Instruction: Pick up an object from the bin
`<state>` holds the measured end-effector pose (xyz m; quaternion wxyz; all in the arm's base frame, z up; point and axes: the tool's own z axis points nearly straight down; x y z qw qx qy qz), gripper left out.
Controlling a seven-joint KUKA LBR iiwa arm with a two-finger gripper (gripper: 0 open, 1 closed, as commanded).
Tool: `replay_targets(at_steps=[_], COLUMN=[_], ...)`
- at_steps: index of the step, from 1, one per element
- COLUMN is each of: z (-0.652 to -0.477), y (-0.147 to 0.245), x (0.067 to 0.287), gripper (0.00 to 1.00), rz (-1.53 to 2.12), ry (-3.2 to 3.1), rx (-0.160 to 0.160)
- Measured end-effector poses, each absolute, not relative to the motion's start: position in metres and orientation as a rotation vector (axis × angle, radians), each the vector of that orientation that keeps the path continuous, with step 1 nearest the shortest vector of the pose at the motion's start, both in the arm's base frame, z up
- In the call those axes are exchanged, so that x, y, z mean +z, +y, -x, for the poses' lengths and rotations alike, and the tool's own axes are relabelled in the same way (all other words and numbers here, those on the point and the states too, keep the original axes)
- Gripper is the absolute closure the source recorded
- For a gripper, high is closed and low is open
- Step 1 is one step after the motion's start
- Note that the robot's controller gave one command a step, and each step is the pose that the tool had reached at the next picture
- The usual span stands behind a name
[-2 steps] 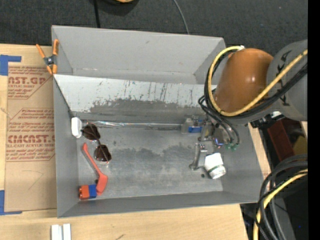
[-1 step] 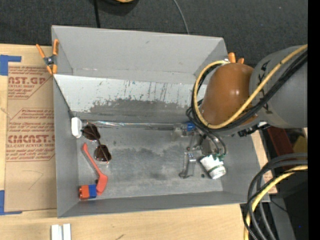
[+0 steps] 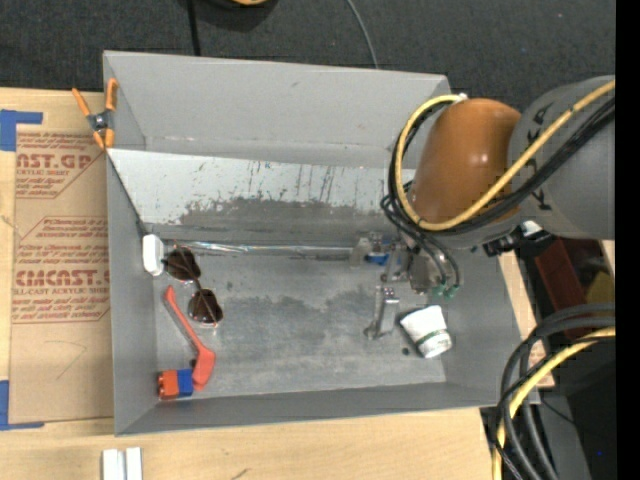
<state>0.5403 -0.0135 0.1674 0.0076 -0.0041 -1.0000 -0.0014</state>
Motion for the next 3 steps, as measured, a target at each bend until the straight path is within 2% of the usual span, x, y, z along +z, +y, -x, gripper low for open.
replay_targets(at_steps=[1, 2, 3], z=[-0.562, -0.560, -0.568], y=[-0.029, -0.047, -0.088], x=[0.201, 0.155, 0.123], gripper=[0.00, 0.00, 0.00], rz=[0.080, 0.146, 0.120], ry=[-3.151, -3.143, -3.138], rx=[0.000, -0.002, -0.004])
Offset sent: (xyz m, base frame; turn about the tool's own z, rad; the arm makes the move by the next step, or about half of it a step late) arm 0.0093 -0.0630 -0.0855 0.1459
